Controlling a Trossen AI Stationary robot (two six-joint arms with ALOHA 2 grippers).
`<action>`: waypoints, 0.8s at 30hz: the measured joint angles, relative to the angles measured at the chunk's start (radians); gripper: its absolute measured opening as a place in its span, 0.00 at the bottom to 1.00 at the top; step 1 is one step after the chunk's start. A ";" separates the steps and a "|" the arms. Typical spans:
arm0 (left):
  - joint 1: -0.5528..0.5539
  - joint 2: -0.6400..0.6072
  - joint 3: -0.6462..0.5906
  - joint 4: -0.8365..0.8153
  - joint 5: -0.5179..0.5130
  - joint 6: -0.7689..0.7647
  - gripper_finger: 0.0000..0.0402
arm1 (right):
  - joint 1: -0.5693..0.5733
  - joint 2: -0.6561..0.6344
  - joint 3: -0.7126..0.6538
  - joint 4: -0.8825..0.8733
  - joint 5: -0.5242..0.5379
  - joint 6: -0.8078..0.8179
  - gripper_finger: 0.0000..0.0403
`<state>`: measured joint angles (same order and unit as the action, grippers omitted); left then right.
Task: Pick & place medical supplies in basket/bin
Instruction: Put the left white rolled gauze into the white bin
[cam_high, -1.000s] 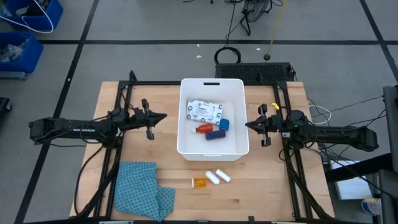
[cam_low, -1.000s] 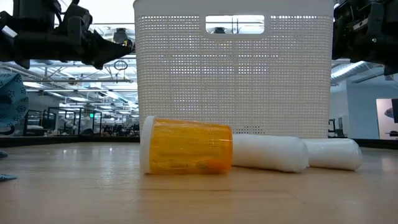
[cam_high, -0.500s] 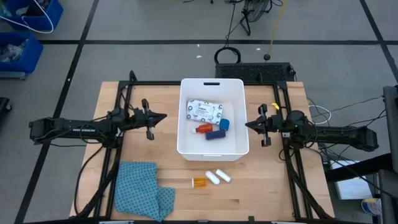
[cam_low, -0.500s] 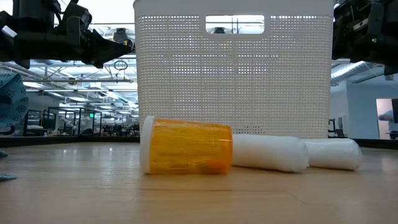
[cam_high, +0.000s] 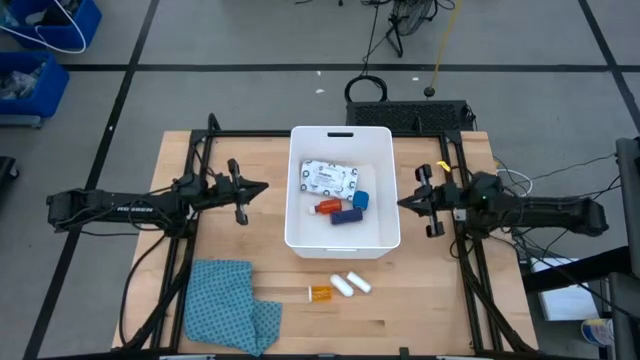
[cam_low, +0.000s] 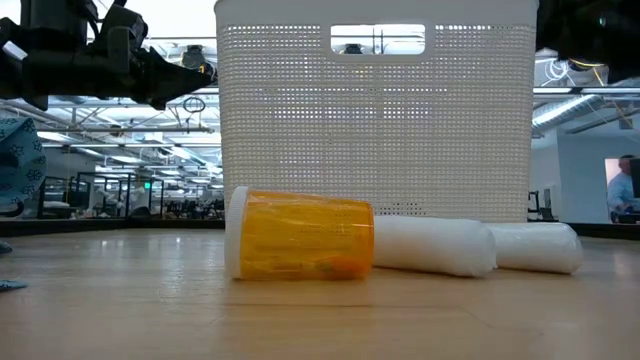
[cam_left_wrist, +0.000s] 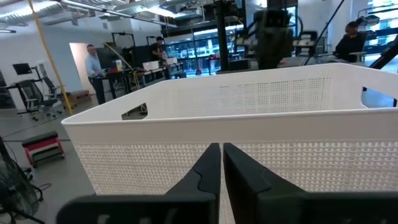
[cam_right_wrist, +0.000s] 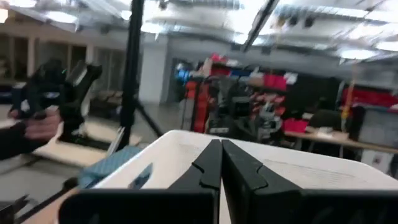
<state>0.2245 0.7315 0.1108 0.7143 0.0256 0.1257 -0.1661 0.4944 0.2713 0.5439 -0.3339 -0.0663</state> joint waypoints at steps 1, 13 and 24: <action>0.000 0.000 0.000 0.000 0.000 0.000 0.07 | 0.027 0.006 0.040 -0.063 0.017 -0.016 0.00; 0.000 0.000 0.000 -0.002 -0.001 0.001 0.08 | 0.487 0.201 0.359 -0.495 0.483 -0.091 0.00; 0.000 0.000 0.000 -0.007 -0.001 -0.024 0.01 | 0.899 0.502 0.367 -0.349 0.924 0.028 0.00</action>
<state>0.2245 0.7315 0.1112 0.7071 0.0246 0.1016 0.7324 0.9964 0.6380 0.1949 0.5901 -0.0385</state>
